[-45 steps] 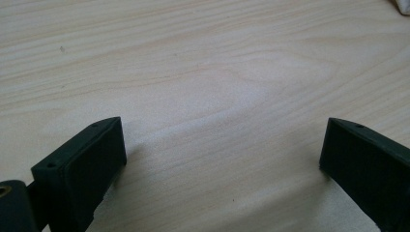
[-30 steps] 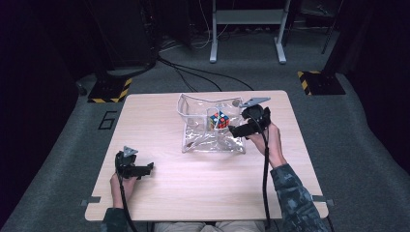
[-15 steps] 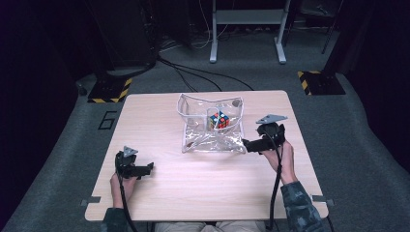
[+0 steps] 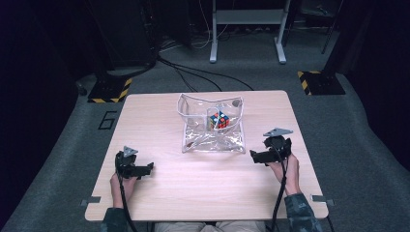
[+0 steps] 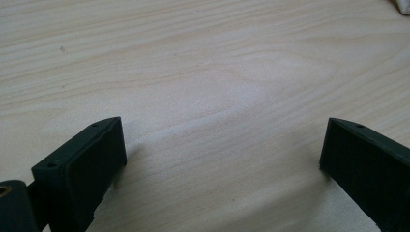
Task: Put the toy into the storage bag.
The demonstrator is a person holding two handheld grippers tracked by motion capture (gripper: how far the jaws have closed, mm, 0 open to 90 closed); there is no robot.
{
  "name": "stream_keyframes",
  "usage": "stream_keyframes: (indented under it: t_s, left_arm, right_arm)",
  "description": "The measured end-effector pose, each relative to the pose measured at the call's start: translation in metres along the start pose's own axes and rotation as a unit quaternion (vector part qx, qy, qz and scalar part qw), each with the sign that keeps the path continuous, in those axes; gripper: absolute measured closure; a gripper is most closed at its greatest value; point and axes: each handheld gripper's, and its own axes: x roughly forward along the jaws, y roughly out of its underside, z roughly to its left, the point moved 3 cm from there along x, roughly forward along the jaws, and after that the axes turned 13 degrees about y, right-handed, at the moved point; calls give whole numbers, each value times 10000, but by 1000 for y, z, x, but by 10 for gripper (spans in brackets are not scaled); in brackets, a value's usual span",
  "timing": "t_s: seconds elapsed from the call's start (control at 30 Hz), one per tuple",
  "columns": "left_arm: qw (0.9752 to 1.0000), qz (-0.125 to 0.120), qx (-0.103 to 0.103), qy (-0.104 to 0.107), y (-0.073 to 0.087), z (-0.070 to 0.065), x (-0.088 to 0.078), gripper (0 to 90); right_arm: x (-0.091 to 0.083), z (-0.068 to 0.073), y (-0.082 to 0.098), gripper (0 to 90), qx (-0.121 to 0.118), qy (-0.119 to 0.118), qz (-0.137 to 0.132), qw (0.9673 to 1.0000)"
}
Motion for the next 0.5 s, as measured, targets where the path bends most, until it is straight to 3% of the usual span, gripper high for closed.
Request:
stream_keyframes:
  t_s: [0.27, 0.5]
  left_arm:
    - [10000, -4, -2, 1, 0, 0, 0, 23]
    - [10000, 0, -1, -7, 0, 0, 0, 22]
  right_arm:
    - [13, -4, 28, 2, 48, 22, 255, 9997]
    - [20, -6, 46, 1, 240, -54, 408, 9989]
